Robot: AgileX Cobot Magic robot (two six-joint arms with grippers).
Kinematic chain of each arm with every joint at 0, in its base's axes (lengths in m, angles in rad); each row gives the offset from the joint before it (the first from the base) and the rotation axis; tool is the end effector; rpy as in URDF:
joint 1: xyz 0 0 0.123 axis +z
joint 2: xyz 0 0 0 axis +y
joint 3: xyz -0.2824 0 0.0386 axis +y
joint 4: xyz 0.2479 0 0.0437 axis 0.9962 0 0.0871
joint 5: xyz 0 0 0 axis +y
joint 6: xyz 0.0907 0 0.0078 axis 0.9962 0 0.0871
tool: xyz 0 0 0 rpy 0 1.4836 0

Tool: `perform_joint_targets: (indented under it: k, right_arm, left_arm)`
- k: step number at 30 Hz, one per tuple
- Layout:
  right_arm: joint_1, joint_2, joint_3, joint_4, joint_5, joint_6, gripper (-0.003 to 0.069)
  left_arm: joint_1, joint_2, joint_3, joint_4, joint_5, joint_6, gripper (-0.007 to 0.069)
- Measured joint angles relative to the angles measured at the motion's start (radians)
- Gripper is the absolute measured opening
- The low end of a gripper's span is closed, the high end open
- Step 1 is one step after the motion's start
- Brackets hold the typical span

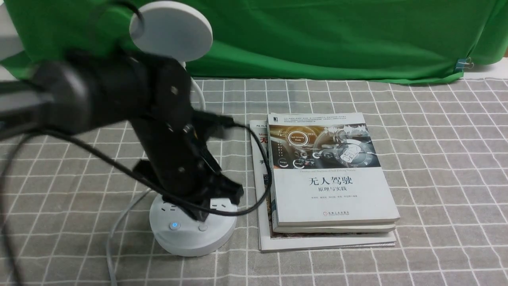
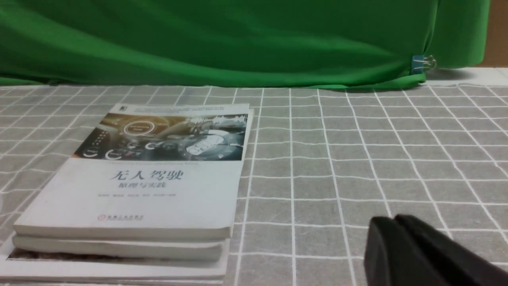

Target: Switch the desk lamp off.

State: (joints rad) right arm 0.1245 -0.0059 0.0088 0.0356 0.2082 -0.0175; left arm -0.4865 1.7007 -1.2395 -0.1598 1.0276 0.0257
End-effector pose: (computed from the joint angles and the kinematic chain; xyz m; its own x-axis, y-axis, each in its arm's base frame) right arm 0.0552 0.0076 0.1915 -0.1248 0.0019 -0.9922 -0.1293 0.9914 0.0181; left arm 0.2876 -0.1661 0.2380 -0.8968 0.4100 -0.1660 0.4334 0.8896 -0.1439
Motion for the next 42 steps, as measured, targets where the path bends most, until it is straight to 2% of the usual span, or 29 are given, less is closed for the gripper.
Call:
perform_joint_targets:
  k: [6, 9, 17, 22, 29, 42]
  right_arm:
    - [0.000, 0.000, 0.000, 0.000, 0.000, 0.000, 0.0036]
    - [0.000, 0.000, 0.000, 0.000, 0.000, 0.000, 0.0036]
    - [0.000, 0.000, 0.000, 0.000, 0.000, 0.001, 0.0036]
    - [0.000, 0.000, 0.000, 0.000, 0.000, 0.001, 0.0036]
    - [0.000, 0.000, 0.000, 0.000, 0.000, 0.001, 0.0036]
    - [0.000, 0.000, 0.000, 0.000, 0.000, 0.001, 0.0036]
  left_arm:
    - [-0.001, -0.201, 0.180, -0.004, -0.089, -0.002, 0.0019]
    - [-0.001, -0.382, 0.357, -0.010, -0.220, -0.019, 0.0019]
    - [-0.001, -0.815, 0.766, -0.034, -0.710, -0.026, 0.0019]
    - [-0.001, -0.986, 0.911, 0.012, -0.865, -0.026, 0.0019]
    - [-0.001, -1.048, 0.971, 0.160, -0.904, -0.026, 0.0019]
    - [0.001, -1.066, 0.977, 0.232, -0.978, -0.026, 0.0019]
